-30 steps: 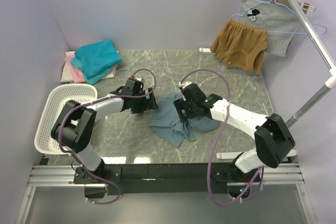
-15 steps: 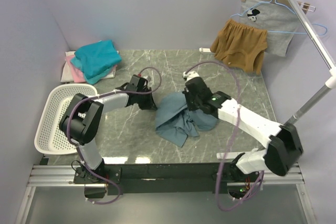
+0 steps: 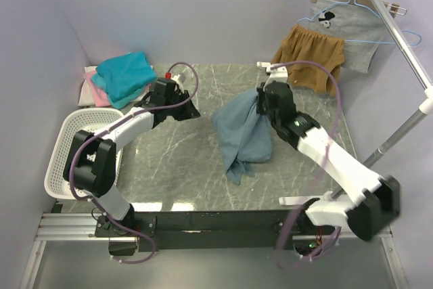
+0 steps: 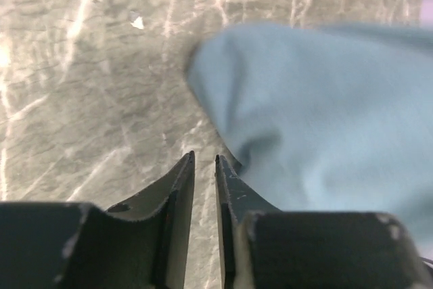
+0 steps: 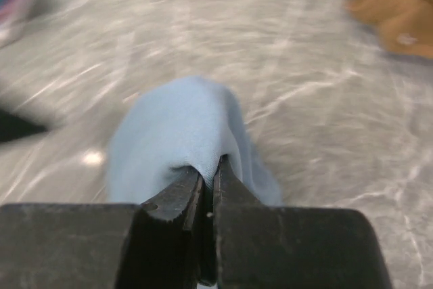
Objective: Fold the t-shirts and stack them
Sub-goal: Flatten out the tshirt
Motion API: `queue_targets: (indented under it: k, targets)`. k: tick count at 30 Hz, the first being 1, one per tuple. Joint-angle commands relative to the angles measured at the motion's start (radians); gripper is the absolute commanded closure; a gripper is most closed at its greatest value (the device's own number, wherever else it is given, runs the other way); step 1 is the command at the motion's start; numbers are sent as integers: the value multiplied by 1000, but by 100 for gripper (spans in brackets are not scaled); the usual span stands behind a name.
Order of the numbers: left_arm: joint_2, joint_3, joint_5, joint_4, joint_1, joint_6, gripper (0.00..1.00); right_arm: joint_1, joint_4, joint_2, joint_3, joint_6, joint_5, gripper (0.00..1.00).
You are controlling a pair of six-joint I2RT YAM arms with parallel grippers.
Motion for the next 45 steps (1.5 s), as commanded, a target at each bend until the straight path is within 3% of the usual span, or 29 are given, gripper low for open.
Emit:
queue_targets:
  k: [1, 3, 4, 5, 6, 7, 8, 9, 11, 13, 17, 21, 22, 27, 35, 36, 39, 40, 42, 43, 45]
  targets:
    - [-26, -31, 67, 51, -7, -3, 78, -156, 133, 248, 72, 120, 104, 100]
    - [-36, -57, 105, 76, -15, 3, 75, -171, 82, 390, 142, 122, 156, 100]
    - [-39, -73, 122, 82, -21, 13, 65, -176, 55, 432, 203, 131, 252, 100]
    - [-39, -77, 139, 85, -27, 31, 64, -185, 16, 468, 229, 143, 282, 93]
    - [-39, -83, 145, 85, -42, 39, 64, -202, -8, 523, 249, 170, 319, 82]
    - [-37, -90, 158, 91, -50, 49, 63, -208, -13, 531, 240, 187, 360, 58]
    - [-36, -105, 164, 99, -57, 62, 62, -211, 22, 516, 223, 187, 347, 15]
    - [-33, -113, 164, 102, -73, 63, 61, -213, 30, 494, 207, 195, 336, 8]
    - [-33, -142, 162, 116, -84, 51, 59, -196, 115, 386, 96, 178, 243, 6]
    - [-31, -165, 150, 145, -85, 36, 56, -190, 148, 307, 8, 175, 127, 6]
    - [7, -147, 80, 133, -85, 10, 55, -190, -28, 204, -21, 279, -82, 7]
    - [52, -85, 31, 74, -87, 17, 50, -190, -30, 138, -115, 335, -322, 7]
    - [55, -73, 20, 68, -87, 17, 41, -190, -9, 126, -163, 341, -352, 7]
    - [47, -71, -5, 68, -85, 3, 23, -187, -21, 138, -211, 417, -425, 7]
    - [21, -90, -29, 56, -85, 10, 21, -185, 151, 230, -298, 462, -604, 9]
    - [20, -90, -26, 57, -87, 11, 21, -185, 166, 238, -301, 461, -622, 12]
    - [12, -103, -31, 67, -85, 10, 22, -181, 215, 246, -298, 454, -665, 38]
    - [10, -105, -28, 67, -85, 11, 22, -181, 223, 241, -294, 442, -676, 56]
    - [9, -105, -35, 61, -87, 13, 23, -178, 226, 230, -271, 424, -716, 72]
    - [6, -103, -42, 59, -85, 13, 23, -169, 238, 215, -263, 409, -730, 88]
    - [3, -107, -45, 61, -85, 13, 23, -167, 246, 215, -216, 398, -800, 100]
